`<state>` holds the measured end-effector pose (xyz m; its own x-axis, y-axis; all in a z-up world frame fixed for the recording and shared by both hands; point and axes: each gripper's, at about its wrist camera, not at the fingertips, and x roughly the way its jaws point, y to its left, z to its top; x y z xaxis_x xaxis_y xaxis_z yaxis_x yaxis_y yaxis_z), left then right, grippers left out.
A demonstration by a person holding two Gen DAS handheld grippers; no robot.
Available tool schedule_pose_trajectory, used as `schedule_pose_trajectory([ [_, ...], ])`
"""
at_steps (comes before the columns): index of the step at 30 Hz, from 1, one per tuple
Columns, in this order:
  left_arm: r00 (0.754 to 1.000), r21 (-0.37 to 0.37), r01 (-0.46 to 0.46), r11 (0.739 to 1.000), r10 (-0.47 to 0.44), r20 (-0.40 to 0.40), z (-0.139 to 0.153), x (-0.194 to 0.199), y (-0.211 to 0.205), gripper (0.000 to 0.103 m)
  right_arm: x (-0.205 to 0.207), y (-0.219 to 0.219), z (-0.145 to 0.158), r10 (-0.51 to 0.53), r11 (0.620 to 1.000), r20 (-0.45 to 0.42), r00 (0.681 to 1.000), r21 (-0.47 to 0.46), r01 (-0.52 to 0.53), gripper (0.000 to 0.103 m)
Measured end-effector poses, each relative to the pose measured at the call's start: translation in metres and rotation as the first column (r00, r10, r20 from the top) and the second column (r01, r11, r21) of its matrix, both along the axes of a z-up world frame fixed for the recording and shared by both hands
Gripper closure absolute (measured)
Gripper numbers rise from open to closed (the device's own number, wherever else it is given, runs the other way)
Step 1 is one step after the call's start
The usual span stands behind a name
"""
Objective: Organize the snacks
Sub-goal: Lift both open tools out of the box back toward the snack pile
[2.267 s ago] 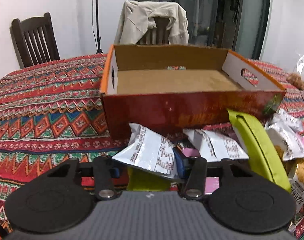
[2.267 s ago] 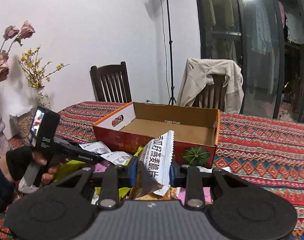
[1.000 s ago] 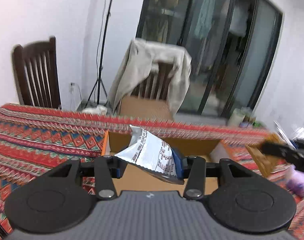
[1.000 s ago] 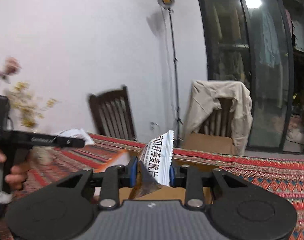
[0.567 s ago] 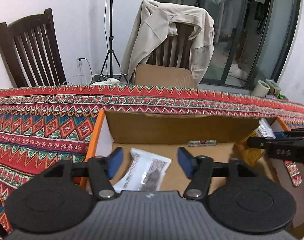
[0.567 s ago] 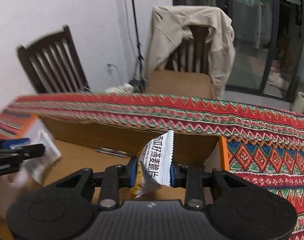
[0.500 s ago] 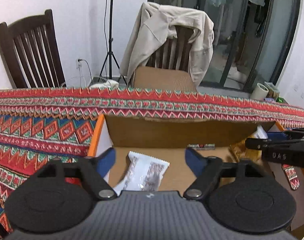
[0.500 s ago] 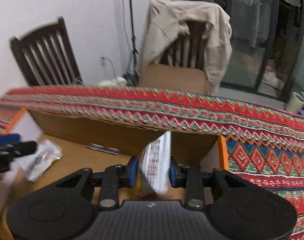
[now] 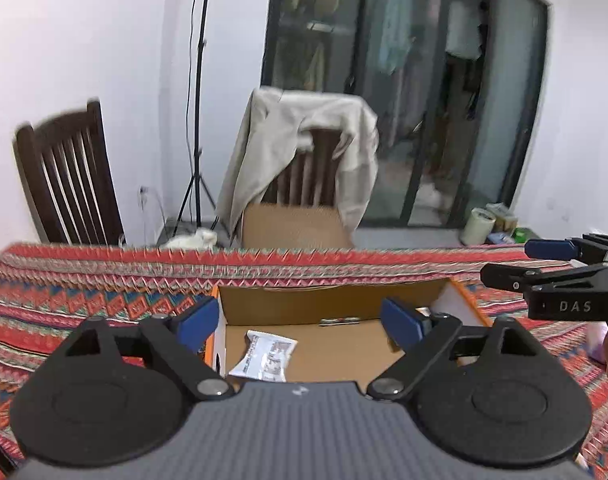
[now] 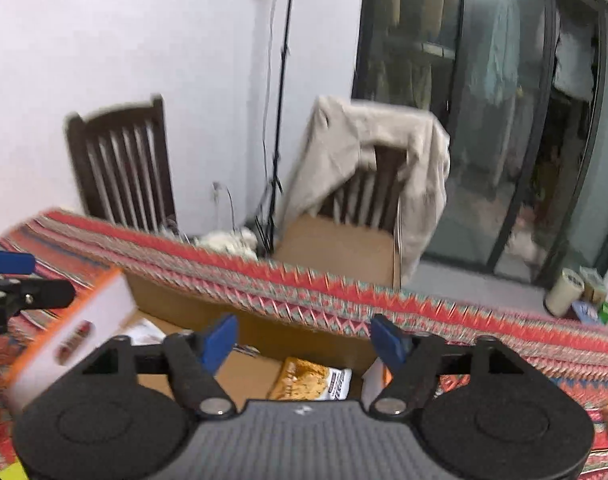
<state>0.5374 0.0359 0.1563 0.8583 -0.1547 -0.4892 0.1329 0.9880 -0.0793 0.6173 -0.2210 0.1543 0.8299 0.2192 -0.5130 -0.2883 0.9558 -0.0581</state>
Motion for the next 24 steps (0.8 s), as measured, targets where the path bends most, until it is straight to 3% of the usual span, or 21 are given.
schedule_pose_trajectory([
  [3,0.997,0.018,-0.020,1.000,0.019,0.070,0.014,-0.053,-0.001,0.005,-0.049,-0.010,0.023,0.028,0.999,0.047,0.999,0.027,-0.029,0.021],
  [5,0.993,0.030,-0.028,0.999,0.025,0.119,0.017,-0.090,-0.003,0.000,-0.080,-0.017,0.030,0.041,0.998,0.069,0.997,0.039,-0.044,0.012],
  [9,0.981,0.039,-0.043,0.998,0.035,0.191,0.009,-0.172,-0.005,0.000,-0.158,-0.035,0.030,0.057,0.995,0.118,0.991,0.071,-0.066,0.010],
  [15,0.977,-0.023,-0.055,0.998,0.059,0.205,-0.020,-0.277,-0.014,0.000,-0.271,-0.056,0.017,0.053,0.991,0.179,0.982,0.113,-0.075,0.008],
  [18,0.974,-0.015,-0.077,0.997,0.078,0.215,-0.036,-0.320,-0.020,0.000,-0.325,-0.060,0.007,0.039,0.991,0.228,0.973,0.116,-0.067,0.000],
  [24,0.972,-0.015,-0.076,0.997,0.077,0.224,-0.070,-0.382,-0.031,0.000,-0.416,-0.062,-0.032,-0.055,0.992,0.311,0.949,0.125,0.017,0.000],
])
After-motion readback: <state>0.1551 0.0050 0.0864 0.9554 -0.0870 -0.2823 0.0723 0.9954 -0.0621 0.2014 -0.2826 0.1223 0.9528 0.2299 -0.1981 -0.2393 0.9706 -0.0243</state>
